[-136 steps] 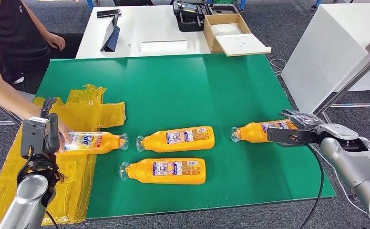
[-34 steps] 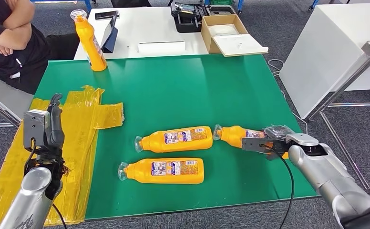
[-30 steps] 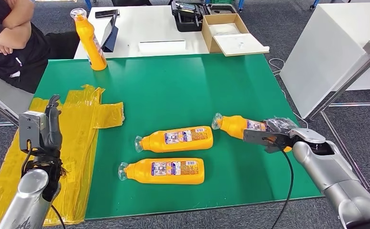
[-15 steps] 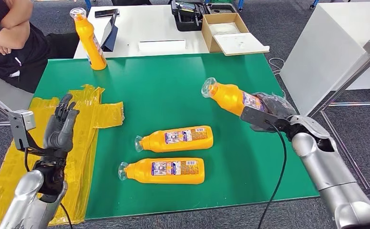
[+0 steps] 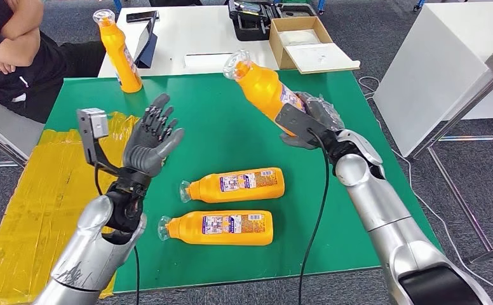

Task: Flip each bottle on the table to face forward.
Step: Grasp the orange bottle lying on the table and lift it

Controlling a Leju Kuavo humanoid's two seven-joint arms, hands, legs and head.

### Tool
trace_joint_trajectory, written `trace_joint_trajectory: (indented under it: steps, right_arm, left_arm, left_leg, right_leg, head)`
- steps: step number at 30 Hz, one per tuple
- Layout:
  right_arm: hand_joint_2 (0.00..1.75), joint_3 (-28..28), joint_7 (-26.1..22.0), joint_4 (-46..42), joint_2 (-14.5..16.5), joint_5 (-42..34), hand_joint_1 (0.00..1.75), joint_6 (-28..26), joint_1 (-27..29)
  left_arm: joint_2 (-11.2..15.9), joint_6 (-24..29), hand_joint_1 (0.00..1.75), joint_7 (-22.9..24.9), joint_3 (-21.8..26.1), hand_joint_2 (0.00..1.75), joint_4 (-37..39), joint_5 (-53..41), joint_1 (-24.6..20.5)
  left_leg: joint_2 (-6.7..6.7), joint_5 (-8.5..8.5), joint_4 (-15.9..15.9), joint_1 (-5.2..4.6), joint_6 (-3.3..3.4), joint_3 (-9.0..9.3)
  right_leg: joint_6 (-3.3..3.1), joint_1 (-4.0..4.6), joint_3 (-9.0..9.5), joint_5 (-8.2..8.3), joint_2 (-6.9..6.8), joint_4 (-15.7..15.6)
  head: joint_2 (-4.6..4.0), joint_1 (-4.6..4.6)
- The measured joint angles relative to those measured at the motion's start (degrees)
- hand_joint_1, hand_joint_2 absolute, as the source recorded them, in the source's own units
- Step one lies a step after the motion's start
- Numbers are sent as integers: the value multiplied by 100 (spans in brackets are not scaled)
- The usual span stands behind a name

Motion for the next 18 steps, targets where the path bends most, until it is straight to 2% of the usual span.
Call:
trace_joint_trajectory:
  steps: [7, 12, 18]
  right_arm:
    - [175, 29, 55, 125, 124, 19, 175, -37, -56]
    - [175, 146, 240, 545, 585, 347, 175, -188, -150]
    - [175, 226, 430, 656, 822, 616, 175, -220, -216]
  left_arm:
    - [-89, -38, 0, 60, -126, 175, 61, 43, -107]
    - [-497, -49, 0, 322, -588, 175, 318, -63, -519]
    - [-644, 107, 0, 450, -723, 175, 492, -180, -787]
  left_leg:
    - [0, 0, 0, 0, 0, 0]
    - [0, 0, 0, 0, 0, -6]
    - [0, 0, 0, 1, 0, -10]
  right_leg:
    - [0, 0, -1, 0, 0, 0]
    - [0, 1, -6, 0, -1, 0]
    - [0, 1, -10, 0, -1, 3]
  head:
    - [0, -1]
    - [0, -1]
    - [0, 0]
